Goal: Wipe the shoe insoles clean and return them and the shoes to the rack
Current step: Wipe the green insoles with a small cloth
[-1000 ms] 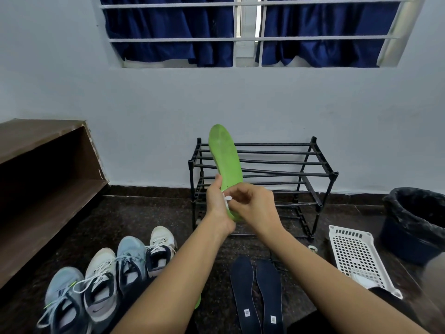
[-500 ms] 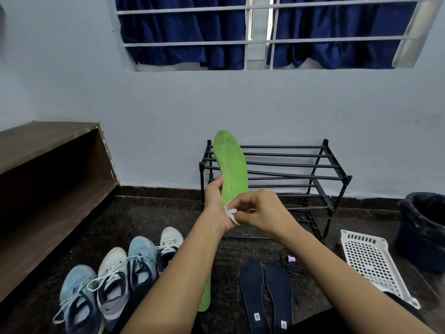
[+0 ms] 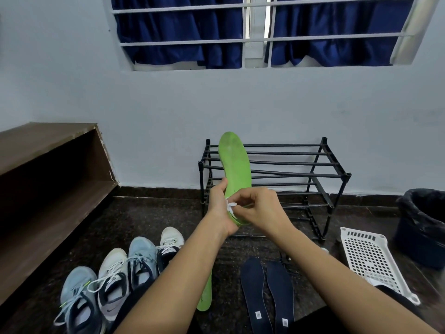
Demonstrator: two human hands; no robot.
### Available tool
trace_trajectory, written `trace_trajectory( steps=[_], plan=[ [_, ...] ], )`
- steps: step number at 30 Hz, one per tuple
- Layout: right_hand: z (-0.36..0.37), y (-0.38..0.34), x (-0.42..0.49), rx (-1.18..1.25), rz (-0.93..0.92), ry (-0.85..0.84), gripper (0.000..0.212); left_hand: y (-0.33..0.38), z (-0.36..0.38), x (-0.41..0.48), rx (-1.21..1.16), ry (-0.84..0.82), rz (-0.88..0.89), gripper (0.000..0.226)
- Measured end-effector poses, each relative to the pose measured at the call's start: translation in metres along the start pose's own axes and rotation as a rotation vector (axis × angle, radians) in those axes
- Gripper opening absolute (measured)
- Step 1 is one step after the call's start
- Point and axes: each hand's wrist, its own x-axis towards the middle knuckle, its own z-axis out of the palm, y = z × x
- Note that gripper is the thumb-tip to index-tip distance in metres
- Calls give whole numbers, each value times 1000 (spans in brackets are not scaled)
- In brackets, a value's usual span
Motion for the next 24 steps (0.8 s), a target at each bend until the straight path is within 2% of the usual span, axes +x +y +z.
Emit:
trace_trajectory(
  steps=[7, 15, 19, 21, 24],
  plan=[
    [-8, -1, 1, -16, -57, -224, 17, 14, -9, 1, 3, 29, 47, 37],
    [8, 1, -6, 22, -36, -68, 18, 4, -12, 2, -5, 88, 96, 44],
    [10, -1, -3, -27, -28, 34, 20, -5, -7, -3, 6, 81, 50, 50],
    [8, -2, -1, -27, -34, 42, 22, -2, -6, -3, 1, 70, 24, 49],
    [4, -5, 0, -15, -33, -32, 24, 7, -7, -2, -42, 47, 6, 43]
  ],
)
